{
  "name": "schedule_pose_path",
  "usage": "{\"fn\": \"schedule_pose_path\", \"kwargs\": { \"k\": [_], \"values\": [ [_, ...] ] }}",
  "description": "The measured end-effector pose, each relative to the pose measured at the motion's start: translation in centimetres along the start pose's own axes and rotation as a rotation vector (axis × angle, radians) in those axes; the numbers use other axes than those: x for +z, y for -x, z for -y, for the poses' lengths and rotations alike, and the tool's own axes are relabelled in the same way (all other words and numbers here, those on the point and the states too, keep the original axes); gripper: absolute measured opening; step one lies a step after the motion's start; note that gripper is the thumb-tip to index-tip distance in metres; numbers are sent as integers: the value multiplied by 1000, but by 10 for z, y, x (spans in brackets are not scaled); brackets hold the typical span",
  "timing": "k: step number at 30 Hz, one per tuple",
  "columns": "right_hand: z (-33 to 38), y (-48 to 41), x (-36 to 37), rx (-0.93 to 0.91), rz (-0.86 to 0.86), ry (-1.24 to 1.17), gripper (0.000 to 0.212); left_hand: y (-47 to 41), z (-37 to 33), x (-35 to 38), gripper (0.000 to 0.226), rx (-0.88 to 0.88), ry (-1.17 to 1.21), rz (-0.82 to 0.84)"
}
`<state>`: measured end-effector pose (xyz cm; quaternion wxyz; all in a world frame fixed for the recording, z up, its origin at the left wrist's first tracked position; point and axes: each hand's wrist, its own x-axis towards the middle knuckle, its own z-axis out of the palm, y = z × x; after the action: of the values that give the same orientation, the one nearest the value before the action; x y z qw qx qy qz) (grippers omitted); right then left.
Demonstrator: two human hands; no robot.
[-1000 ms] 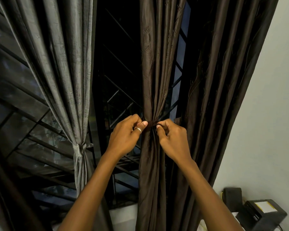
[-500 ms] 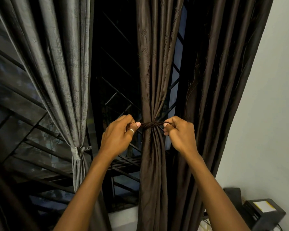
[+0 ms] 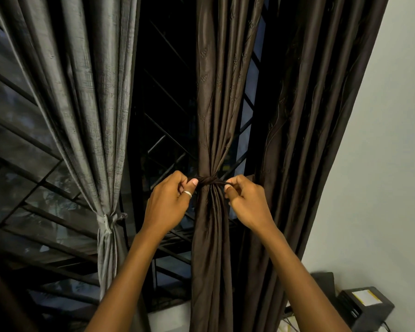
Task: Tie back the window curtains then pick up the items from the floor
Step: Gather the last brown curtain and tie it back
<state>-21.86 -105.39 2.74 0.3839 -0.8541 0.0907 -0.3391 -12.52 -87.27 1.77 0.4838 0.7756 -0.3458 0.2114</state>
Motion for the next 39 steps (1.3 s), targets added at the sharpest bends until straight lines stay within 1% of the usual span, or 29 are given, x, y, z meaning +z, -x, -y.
{"fn": "schedule_pose_path", "kwargs": {
  "k": [6,11,16,20,22,25,27,29,31,35,37,39],
  "values": [
    [5,-1,5,14,-21,47,10,0,-5,7,23,-71,28,36],
    [7,2,7,46,-48,77,11,0,-6,11,23,-129,-64,119],
    [1,7,6,61,-82,132,14,4,-5,15,23,-114,-33,179],
    [-13,13,1,87,-114,142,13,6,-7,23,25,-113,-14,196],
    [-24,15,-7,109,-168,128,11,8,-11,28,24,-120,-29,213],
    [-45,13,-29,150,-308,111,11,9,-17,41,22,-132,-62,238],
    [-63,6,-46,180,-411,103,16,8,-22,52,20,-133,-68,242],
    [-82,-4,-63,214,-465,129,26,5,-29,68,20,-146,-58,239],
    [-97,-13,-77,211,-450,149,37,3,-41,87,21,-151,-63,232],
    [-122,-27,-87,162,-332,162,55,-1,-66,126,19,-166,-90,218],
    [-134,-34,-84,134,-307,163,54,0,-77,141,17,-170,-106,205],
    [-143,-41,-79,68,-302,165,39,2,-83,153,15,-170,-133,185]
  ]
}}
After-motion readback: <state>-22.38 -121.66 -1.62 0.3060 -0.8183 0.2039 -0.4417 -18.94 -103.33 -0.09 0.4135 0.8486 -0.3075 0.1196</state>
